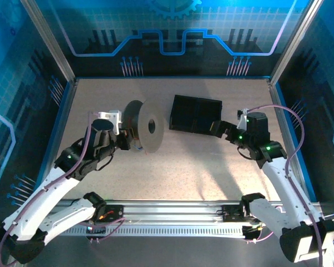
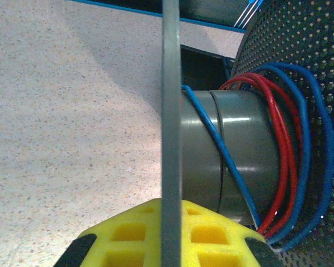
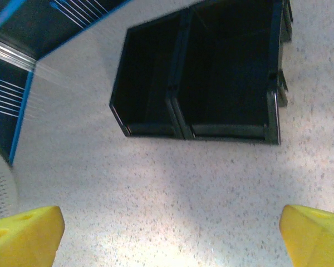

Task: Wrap the cables

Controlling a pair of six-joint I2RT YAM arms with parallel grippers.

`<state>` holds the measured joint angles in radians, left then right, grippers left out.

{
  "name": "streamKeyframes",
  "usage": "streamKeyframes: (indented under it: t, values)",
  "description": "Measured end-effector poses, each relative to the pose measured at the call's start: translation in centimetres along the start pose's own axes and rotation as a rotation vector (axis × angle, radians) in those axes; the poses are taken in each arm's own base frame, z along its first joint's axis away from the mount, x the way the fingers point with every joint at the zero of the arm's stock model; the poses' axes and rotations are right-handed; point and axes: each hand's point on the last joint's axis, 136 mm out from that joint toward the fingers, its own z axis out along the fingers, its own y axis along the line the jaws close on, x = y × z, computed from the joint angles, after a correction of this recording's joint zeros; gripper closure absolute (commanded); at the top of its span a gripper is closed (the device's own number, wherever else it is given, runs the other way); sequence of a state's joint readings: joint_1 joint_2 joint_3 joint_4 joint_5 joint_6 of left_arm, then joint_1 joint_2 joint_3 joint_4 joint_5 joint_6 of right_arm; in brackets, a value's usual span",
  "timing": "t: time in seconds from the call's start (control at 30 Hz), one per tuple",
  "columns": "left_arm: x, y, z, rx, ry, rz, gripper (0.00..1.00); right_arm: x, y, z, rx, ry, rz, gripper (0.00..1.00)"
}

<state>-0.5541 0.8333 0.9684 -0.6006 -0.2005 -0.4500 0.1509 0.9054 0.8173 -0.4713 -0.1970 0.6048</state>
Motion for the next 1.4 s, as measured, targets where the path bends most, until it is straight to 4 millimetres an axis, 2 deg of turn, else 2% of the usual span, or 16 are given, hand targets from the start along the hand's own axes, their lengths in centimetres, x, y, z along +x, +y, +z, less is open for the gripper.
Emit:
streamKeyframes:
  t: [0.2, 0.3, 0.37, 0.53, 0.63, 0.73, 0.8, 0.87, 0.93, 1.0, 1.13, 1.3, 1.4]
  values:
    - [1.5, 1.8, 3.6, -0.052, 0.052, -0.075, 1.00, 1.3, -0.6, -0.1, -0.037, -0.036, -0.051, 0.00]
    - [1.6, 2.1, 5.8, -0.062, 0.073, -0.112, 1.00, 1.8, -1.2, 0.2, -0.027, -0.038, -0.070, 0.00]
    - [1.1, 2.8, 6.9, -0.038, 0.050, -0.198, 1.00, 2.0, -1.8, 0.3, -0.005, -0.047, -0.083, 0.00]
    - [0.7, 7.7, 9.6, -0.047, 0.000, -0.466, 1.00, 2.3, -3.5, 0.0, 0.055, -0.103, -0.129, 0.00]
    - [2.5, 10.6, 11.6, -0.047, 0.020, -0.628, 1.00, 2.4, -4.5, 0.0, 0.085, -0.155, -0.165, 0.00]
    - [5.3, 12.6, 13.1, -0.065, 0.073, -0.745, 0.95, 2.8, -4.9, -0.1, 0.083, -0.185, -0.243, 0.00]
    - [6.3, 12.9, 13.9, -0.048, 0.094, -0.790, 0.88, 3.0, -5.0, -0.2, 0.079, -0.207, -0.293, 0.00]
    - [5.8, 12.5, 14.2, -0.014, 0.079, -0.794, 0.76, 3.0, -5.2, -0.2, 0.082, -0.225, -0.330, 0.00]
    - [5.8, 12.5, 14.4, 0.000, 0.074, -0.800, 0.73, 3.0, -5.6, 0.0, 0.096, -0.243, -0.357, 0.00]
    - [6.5, 12.8, 14.7, -0.010, 0.085, -0.802, 0.68, 2.9, -6.4, 0.4, 0.125, -0.256, -0.370, 0.00]
    - [8.4, 13.6, 15.1, -0.053, 0.130, -0.812, 0.51, 2.6, -8.7, 1.3, 0.199, -0.255, -0.360, 0.00]
    - [10.4, 15.3, 14.8, -0.167, 0.161, -0.818, 0.31, 1.3, -11.2, 1.5, 0.269, -0.280, -0.316, 0.00]
    - [11.5, 16.6, 13.7, -0.268, 0.171, -0.812, 0.18, 0.4, -12.2, 1.3, 0.294, -0.316, -0.298, 0.00]
